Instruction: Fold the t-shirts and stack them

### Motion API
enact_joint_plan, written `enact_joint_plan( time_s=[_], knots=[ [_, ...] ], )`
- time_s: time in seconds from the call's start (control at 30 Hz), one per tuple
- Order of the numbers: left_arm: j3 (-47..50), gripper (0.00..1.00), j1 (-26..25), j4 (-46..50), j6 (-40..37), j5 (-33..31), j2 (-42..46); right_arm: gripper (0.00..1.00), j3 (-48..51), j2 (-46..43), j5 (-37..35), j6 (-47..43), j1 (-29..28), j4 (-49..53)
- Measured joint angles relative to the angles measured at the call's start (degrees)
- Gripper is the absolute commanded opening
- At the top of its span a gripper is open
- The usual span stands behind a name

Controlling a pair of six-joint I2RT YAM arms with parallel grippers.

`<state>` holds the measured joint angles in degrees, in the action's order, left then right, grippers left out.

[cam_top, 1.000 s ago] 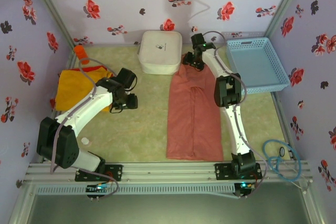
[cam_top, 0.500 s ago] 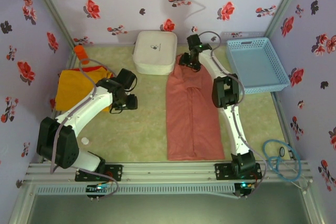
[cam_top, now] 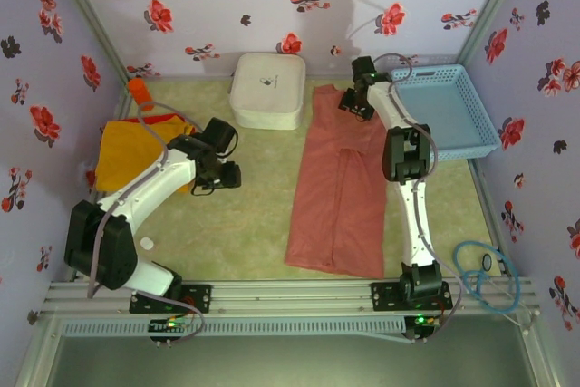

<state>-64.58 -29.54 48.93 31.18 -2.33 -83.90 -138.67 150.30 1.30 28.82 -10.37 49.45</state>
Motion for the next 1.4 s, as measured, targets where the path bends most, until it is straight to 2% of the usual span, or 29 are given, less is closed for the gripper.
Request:
enact_joint_plan(
  time_s=[0.17,0.23,0.3,0.37,0.4,0.63,0.83,0.9,1.0,1.07,1.2,1.3,1.4],
  knots=[
    [-0.28,0.52,-1.4,-0.92,0.2,1.66,-1.97,0.73,0.04,-0.22,1.46,-2.47,-0.33,-0.09],
    [0.04,0.57,-1.81,-1.9,0.28,3.65,-2.14,0.79,0.33,-0.5,1.55,-3.8,-0.68,-0.11],
    [0.81,0.6,-2.21,-3.13,0.44,5.73,-2.12,0.81,2.01,-1.77,1.38,-5.09,-1.31,-0.11],
    [2.14,0.67,-2.71,-4.37,0.44,7.65,-2.01,0.96,6.34,-4.81,0.79,-5.75,-2.19,-0.59],
    [3.08,0.69,-3.04,-5.01,0.63,8.76,-1.88,0.99,10.43,-7.58,0.17,-6.08,-2.8,-1.29],
    [8.59,0.7,-7.17,-9.49,2.89,15.41,-0.85,0.99,38.29,-34.62,-2.43,-4.61,-6.16,-4.55],
    [10.73,0.66,-13.18,-14.19,5.81,19.65,-1.14,0.99,62.1,-60.35,-3.43,0.92,-6.14,-5.42],
    [11.32,0.63,-14.97,-15.89,7.02,20.74,-1.77,0.96,69.81,-67.28,-3.3,3.34,-6.14,-4.63],
    [12.33,0.6,-17.09,-17.68,8.87,22.27,-3.21,0.85,79.14,-76.17,-2.56,6.86,-6.19,-1.6],
    [12.79,0.58,-18.53,-18.27,9.9,22.88,-4.28,0.76,83.8,-81.88,-1.57,9.35,-6.49,0.24],
    [13.16,0.57,-21.53,-18.84,11.78,23.65,-6.38,0.63,90.29,-92.98,0.15,14.73,-7.54,3.63],
    [13.29,0.56,-23.15,-19.43,12.7,24.39,-7.5,0.61,93.98,-98.23,1.4,18.27,-8.7,5.88],
    [13.55,0.55,-24.55,-20.76,13.88,25.07,-8.31,0.6,97.26,-99.69,2.36,20.46,-10.27,8.13]
  ],
)
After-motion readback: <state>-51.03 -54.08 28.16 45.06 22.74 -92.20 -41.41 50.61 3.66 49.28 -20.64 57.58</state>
